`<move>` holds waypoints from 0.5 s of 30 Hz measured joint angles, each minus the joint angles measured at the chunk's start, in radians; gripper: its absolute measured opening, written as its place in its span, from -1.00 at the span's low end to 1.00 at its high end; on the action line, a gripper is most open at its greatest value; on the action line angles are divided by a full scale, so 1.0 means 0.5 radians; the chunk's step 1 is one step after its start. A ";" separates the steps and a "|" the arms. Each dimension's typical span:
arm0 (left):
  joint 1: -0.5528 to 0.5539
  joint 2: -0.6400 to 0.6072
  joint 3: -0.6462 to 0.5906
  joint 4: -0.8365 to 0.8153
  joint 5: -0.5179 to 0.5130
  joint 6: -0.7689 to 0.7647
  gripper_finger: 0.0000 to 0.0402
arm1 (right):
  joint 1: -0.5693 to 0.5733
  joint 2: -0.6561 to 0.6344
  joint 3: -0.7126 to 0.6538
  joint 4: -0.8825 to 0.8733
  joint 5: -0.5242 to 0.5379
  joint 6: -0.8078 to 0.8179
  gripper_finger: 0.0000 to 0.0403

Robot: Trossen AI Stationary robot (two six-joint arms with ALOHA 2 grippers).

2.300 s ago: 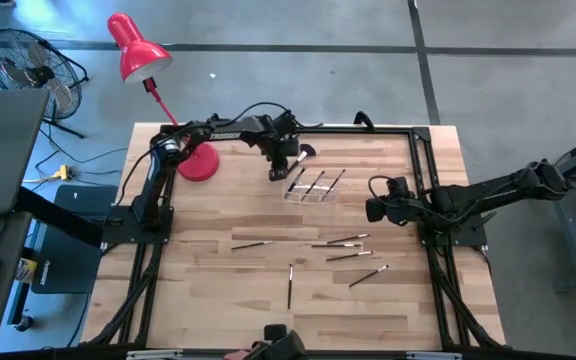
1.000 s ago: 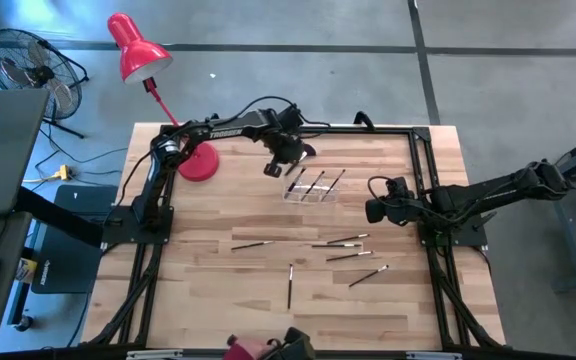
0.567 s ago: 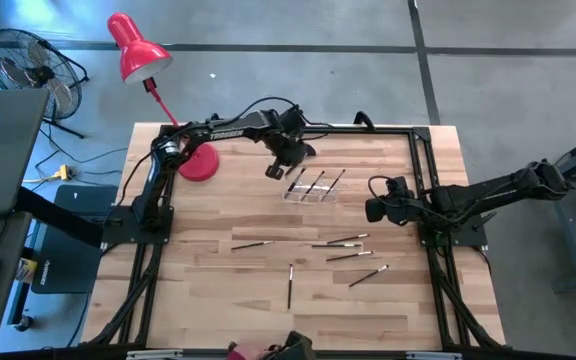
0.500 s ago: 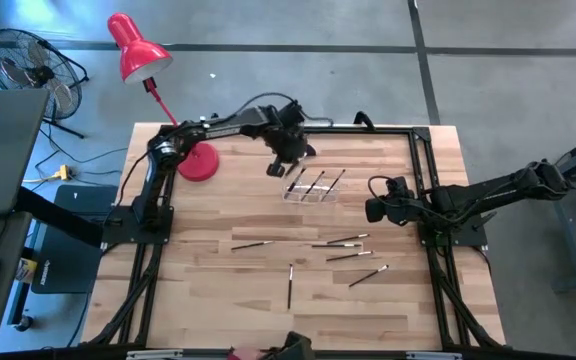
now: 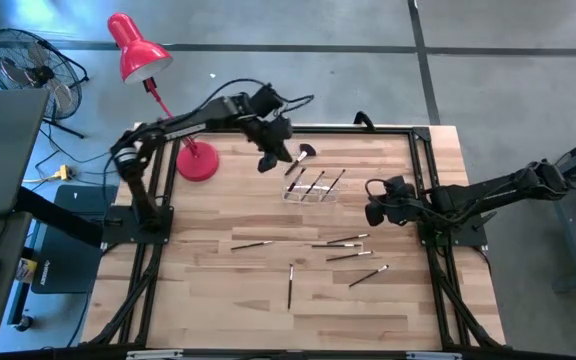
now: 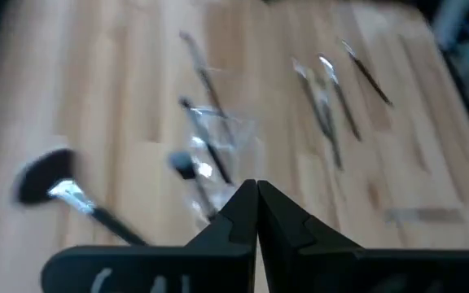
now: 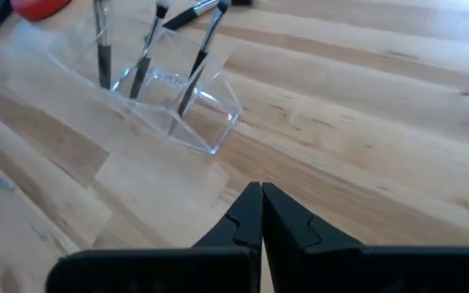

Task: Put items in baskets/containers
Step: Adjust the transparent organizer

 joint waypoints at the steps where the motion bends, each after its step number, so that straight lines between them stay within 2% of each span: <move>1: -0.024 -0.057 -0.100 0.137 -0.072 -0.113 -1.00 | 0.000 0.000 0.000 0.000 -0.006 -0.028 -1.00; 5: -0.173 -0.311 -0.578 0.587 -0.279 -0.567 -1.00 | -0.002 0.000 0.000 0.011 -0.088 -0.174 -1.00; 7: -0.274 -0.413 -0.788 0.873 -0.402 -0.793 -1.00 | -0.002 0.000 -0.001 0.069 -0.174 -0.326 -1.00; 9: -0.369 -0.503 -0.962 1.006 -0.528 -0.998 -1.00 | -0.022 0.000 -0.002 0.168 -0.290 -0.496 -1.00; 12: -0.535 -0.556 -1.101 1.166 -0.712 -1.245 -1.00 | -0.103 0.000 -0.002 0.325 -0.470 -0.725 -1.00; 15: -0.716 -0.599 -1.190 1.134 -0.931 -1.392 -1.00 | -0.221 0.028 -0.002 0.506 -0.617 -0.912 -1.00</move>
